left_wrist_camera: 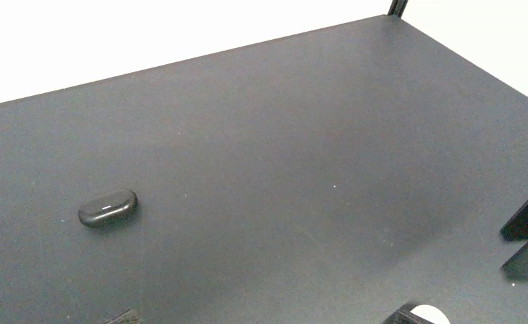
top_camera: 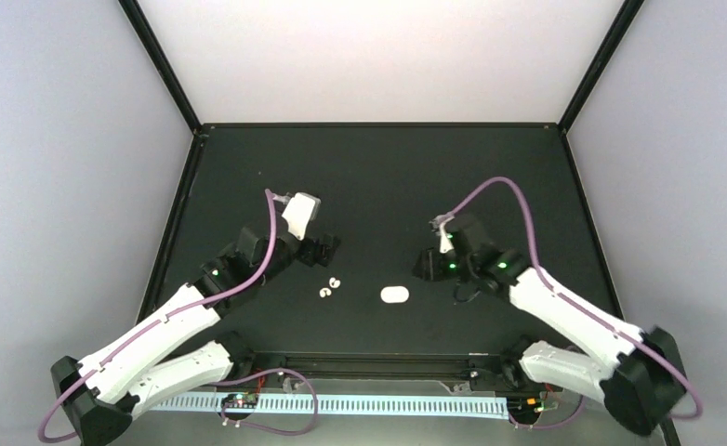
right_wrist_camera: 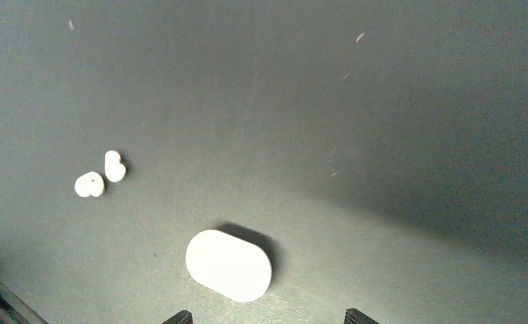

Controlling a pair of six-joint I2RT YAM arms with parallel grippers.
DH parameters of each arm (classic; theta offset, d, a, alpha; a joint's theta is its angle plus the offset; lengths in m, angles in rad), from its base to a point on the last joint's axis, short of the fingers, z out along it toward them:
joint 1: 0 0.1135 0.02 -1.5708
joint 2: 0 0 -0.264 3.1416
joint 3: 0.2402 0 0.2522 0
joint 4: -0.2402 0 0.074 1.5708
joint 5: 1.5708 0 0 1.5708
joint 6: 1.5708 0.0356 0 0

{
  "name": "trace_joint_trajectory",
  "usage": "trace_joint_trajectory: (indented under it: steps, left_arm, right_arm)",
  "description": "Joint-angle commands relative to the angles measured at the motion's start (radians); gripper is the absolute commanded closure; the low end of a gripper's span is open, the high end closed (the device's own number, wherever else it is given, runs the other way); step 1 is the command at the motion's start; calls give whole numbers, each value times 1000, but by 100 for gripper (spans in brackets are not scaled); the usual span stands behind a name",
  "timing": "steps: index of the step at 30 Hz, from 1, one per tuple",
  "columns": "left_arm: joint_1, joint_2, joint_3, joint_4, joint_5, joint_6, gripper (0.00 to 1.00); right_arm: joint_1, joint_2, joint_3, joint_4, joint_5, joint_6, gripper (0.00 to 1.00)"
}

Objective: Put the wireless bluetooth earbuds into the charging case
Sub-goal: Pick up the charging case at the center of the board.

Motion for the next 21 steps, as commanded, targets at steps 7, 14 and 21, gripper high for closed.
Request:
trace_joint_trajectory:
  steps: [7, 14, 21]
  left_arm:
    - [8, -8, -13, 19, -1, 6, 1]
    - [8, -24, -6, 20, 86, 8, 1]
    - [7, -28, -8, 31, 143, 11, 1]
  right_arm:
    - [223, 356, 120, 133, 102, 89, 41]
    - [224, 459, 127, 181, 76, 120, 39]
    - [223, 513, 123, 225, 44, 59, 37]
